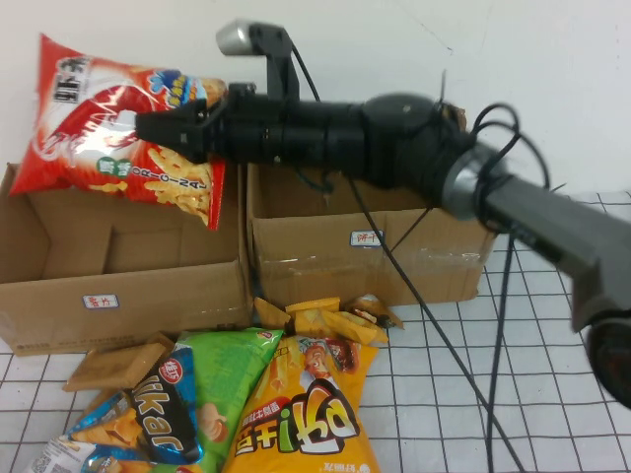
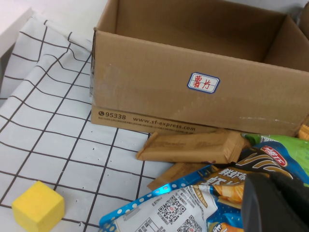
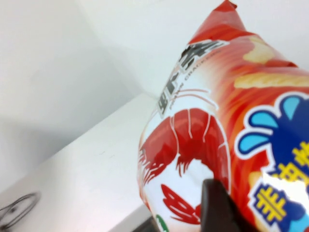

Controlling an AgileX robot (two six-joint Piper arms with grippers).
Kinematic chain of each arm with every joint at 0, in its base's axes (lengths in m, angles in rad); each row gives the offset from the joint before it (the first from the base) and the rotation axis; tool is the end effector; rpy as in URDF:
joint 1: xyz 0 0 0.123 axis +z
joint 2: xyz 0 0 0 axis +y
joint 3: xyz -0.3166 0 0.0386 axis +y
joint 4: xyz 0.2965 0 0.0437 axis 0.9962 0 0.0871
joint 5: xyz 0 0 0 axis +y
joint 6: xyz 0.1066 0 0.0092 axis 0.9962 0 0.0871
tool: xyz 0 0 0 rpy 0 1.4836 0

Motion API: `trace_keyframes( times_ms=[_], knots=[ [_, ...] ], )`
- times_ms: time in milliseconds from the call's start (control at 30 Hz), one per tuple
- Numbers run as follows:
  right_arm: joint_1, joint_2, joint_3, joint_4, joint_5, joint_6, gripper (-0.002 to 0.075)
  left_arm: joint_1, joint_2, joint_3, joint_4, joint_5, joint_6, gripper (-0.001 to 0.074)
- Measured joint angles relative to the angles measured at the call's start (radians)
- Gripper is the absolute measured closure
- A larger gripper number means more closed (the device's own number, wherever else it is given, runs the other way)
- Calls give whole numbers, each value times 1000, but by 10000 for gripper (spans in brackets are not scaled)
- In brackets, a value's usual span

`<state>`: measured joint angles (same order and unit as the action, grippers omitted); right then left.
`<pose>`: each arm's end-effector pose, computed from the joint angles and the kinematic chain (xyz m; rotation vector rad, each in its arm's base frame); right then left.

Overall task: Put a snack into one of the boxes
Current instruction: Place the potato chip in the potato chip box

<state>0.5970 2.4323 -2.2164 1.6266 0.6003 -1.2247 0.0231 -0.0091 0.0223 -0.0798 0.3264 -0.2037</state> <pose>0.5055 0.4167 0.2711 -0.6473 1.6857 1.2382 0.0837 -0.0008 0.1718 -0.2573 1.8087 -0.2042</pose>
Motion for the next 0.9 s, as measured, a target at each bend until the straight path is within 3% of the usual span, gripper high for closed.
trace_keyframes(
  times_ms=[200,433,700,800,867,900],
  knots=[
    [0,88,-16,50,-70,-69,354,0,0,0,0,0,0,736],
    [0,133,-17,58,-78,-73,185,0,0,0,0,0,0,736],
    [-6,133,-39,64,-66,-39,155,0,0,0,0,0,0,736],
    [-27,133,-70,64,50,2,188,0,0,0,0,0,0,736],
    [-44,133,-96,64,127,41,275,0,0,0,0,0,0,736],
    [-54,131,-113,64,185,72,372,0,0,0,0,0,0,736]
  ],
)
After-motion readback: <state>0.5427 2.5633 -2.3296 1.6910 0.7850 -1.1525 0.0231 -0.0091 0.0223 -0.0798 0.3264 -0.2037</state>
